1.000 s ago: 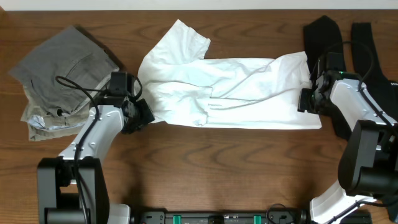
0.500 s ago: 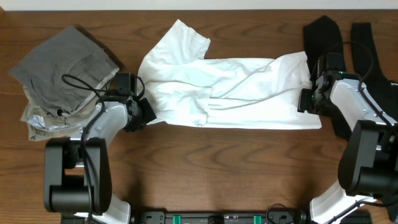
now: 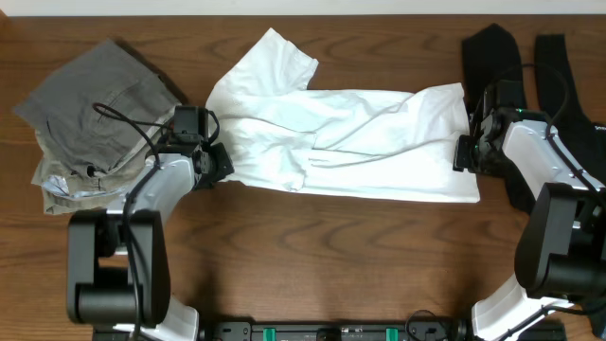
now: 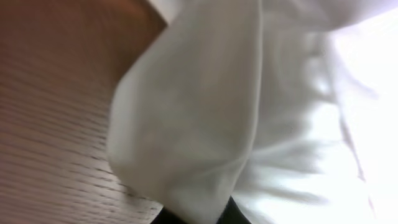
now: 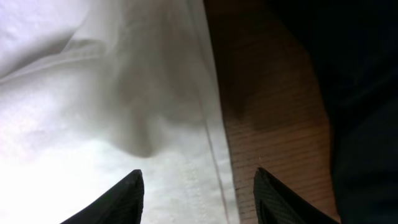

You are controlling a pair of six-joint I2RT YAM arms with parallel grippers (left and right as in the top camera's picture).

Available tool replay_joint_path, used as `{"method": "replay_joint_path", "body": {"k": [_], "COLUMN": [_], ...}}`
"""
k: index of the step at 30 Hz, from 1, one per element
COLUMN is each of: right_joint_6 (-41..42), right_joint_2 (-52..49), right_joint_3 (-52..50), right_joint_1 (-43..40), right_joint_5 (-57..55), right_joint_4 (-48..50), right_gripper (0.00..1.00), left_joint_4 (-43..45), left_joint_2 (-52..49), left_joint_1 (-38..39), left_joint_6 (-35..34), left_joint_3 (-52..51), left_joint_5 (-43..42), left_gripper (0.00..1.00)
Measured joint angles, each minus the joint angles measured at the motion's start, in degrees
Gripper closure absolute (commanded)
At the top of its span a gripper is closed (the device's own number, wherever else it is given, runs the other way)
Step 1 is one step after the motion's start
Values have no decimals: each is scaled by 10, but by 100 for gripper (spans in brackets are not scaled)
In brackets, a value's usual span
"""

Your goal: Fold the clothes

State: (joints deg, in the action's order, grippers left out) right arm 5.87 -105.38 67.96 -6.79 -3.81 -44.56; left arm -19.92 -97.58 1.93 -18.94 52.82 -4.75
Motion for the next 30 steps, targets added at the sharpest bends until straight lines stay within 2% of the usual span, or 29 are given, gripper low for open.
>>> {"method": "replay_joint_path", "body": {"k": [6,11,21,30], "right_joint_6": [-8,-44,-100,-109], "right_joint_2": [0,0,0,-14], "right_joint_3": [0,0,0,0], "right_joint_1": [0,-1,-1,12], "right_joint_5": [16,112,249,246], "right_joint_4": [0,7,18,24], "right_gripper": [48,53,50,51], "left_joint_4": [-17,-39,-50,-68], "left_joint_2": [67,77,77,77], "left_joint_1": [0,0,0,0], "left_joint_6": [14,18,23,23], "left_joint_3": [8,12,12,12], "left_joint_5": [11,12,13,14], "left_gripper": [94,94,94,94]}}
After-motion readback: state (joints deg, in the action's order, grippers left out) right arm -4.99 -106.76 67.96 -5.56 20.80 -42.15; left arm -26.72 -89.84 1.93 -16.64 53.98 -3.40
